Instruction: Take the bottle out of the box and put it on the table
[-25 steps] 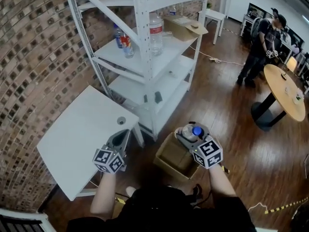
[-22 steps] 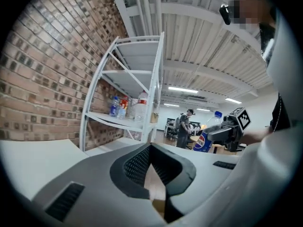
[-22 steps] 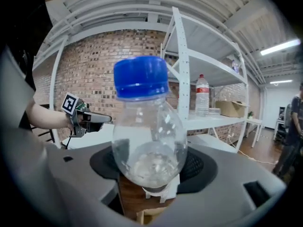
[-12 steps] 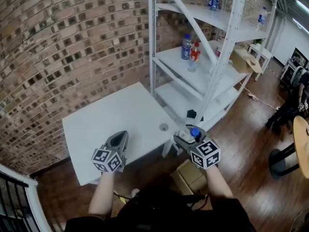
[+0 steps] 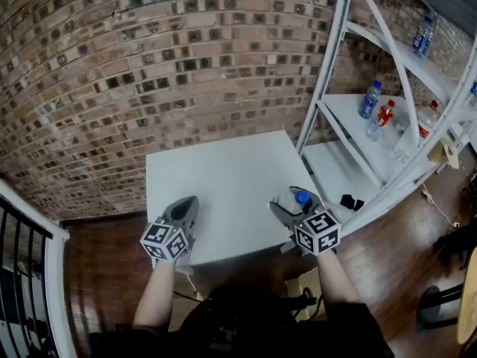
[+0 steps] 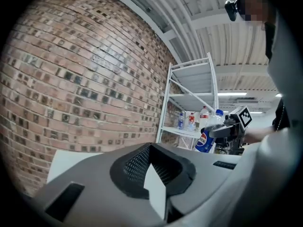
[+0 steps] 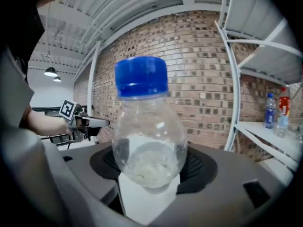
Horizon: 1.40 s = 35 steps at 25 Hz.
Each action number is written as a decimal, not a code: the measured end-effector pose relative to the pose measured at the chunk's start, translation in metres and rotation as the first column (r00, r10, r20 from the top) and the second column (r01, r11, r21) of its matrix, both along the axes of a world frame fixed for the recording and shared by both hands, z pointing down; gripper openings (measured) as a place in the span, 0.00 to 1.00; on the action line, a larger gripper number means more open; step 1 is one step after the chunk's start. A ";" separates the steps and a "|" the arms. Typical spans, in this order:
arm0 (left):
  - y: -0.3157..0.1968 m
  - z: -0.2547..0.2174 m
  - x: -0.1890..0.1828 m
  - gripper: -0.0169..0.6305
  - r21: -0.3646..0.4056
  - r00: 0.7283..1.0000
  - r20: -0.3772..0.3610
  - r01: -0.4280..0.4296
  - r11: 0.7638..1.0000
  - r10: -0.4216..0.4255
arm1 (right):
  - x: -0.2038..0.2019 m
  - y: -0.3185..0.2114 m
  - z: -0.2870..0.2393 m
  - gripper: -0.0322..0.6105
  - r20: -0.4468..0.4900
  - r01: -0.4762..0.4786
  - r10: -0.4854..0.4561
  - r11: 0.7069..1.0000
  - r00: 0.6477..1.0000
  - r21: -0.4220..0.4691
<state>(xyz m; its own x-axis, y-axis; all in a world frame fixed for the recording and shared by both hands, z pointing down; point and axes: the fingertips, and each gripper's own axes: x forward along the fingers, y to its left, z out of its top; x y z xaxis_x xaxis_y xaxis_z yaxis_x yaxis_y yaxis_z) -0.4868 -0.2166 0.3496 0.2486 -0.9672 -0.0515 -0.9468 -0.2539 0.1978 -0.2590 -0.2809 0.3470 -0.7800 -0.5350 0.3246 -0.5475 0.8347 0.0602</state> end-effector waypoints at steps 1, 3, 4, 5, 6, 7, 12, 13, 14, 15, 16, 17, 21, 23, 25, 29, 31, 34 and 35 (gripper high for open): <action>0.004 0.000 -0.015 0.03 -0.002 1.000 0.007 0.026 1.000 -0.026 | -0.017 -0.002 0.002 0.54 -0.001 0.024 -0.024 1.000 1.000 -0.005; 0.014 0.001 -0.044 0.03 -0.001 0.996 0.014 0.084 0.996 -0.084 | -0.050 -0.007 0.008 0.54 -0.010 0.076 -0.076 0.997 0.997 -0.012; 0.019 0.001 -0.058 0.03 0.001 0.993 0.013 0.118 0.993 -0.118 | -0.067 -0.009 0.012 0.54 -0.019 0.104 -0.104 0.994 0.994 -0.015; 0.024 0.002 -0.071 0.03 0.001 0.988 0.012 0.152 0.988 -0.152 | -0.083 -0.011 0.016 0.54 -0.030 0.133 -0.134 0.991 0.991 -0.020; 0.030 0.003 -0.082 0.03 -0.002 0.983 0.012 0.184 0.983 -0.184 | -0.097 -0.013 0.019 0.54 -0.037 0.162 -0.163 0.986 0.986 -0.029; 0.034 0.005 -0.091 0.03 -0.008 0.977 0.012 0.214 0.977 -0.213 | -0.111 -0.014 0.022 0.54 -0.040 0.190 -0.191 0.981 0.981 -0.041; 0.055 0.021 -0.124 0.03 -0.046 0.940 -0.010 0.340 0.939 -0.341 | -0.163 -0.023 0.043 0.54 -0.050 0.306 -0.312 0.946 0.949 -0.105; 0.057 0.025 -0.128 0.03 -0.054 0.933 -0.016 0.357 0.932 -0.359 | -0.170 -0.026 0.048 0.54 -0.063 0.318 -0.326 0.942 0.943 -0.109; 0.057 0.028 -0.131 0.03 -0.061 0.927 -0.019 0.373 0.926 -0.375 | -0.176 -0.030 0.053 0.54 -0.077 0.329 -0.338 0.938 0.938 -0.110; 0.058 0.031 -0.134 0.03 -0.066 0.921 -0.020 0.388 0.919 -0.390 | -0.183 -0.034 0.059 0.54 -0.089 0.339 -0.349 0.935 0.933 -0.108; 0.058 0.033 -0.136 0.03 -0.068 0.914 -0.021 0.402 0.913 -0.404 | -0.188 -0.037 0.065 0.54 -0.100 0.349 -0.360 0.931 0.928 -0.108; 0.059 0.036 -0.137 0.03 -0.070 0.909 -0.022 0.414 0.907 -0.417 | -0.193 -0.040 0.072 0.54 -0.109 0.358 -0.370 0.927 0.923 -0.111; 0.064 0.050 -0.140 0.03 -0.107 0.896 -0.024 0.438 0.892 -0.443 | -0.207 -0.050 0.106 0.54 -0.123 0.373 -0.397 0.911 0.910 -0.177; 0.066 0.058 -0.140 0.03 -0.132 0.894 -0.026 0.441 0.888 -0.447 | -0.211 -0.056 0.124 0.54 -0.139 0.368 -0.400 0.906 0.906 -0.210; 0.069 0.068 -0.143 0.03 -0.155 0.888 -0.026 0.451 0.879 -0.460 | -0.215 -0.060 0.141 0.54 -0.166 0.362 -0.402 0.904 0.901 -0.227; 0.073 0.084 -0.151 0.03 -0.197 0.872 -0.026 0.474 0.858 -0.488 | -0.223 -0.064 0.162 0.54 -0.187 0.355 -0.404 0.901 0.896 -0.249; 0.071 0.091 -0.153 0.03 -0.215 0.870 -0.027 0.476 0.853 -0.492 | -0.226 -0.065 0.171 0.54 -0.187 0.350 -0.403 0.899 0.896 -0.264; 0.067 0.102 -0.155 0.03 -0.238 0.869 -0.026 0.474 0.847 -0.494 | -0.229 -0.065 0.185 0.54 -0.205 0.348 -0.406 0.898 0.890 -0.270; 0.067 0.105 -0.156 0.03 -0.246 0.869 -0.028 0.473 0.846 -0.494 | -0.231 -0.064 0.190 0.54 -0.215 0.348 -0.409 0.897 0.887 -0.270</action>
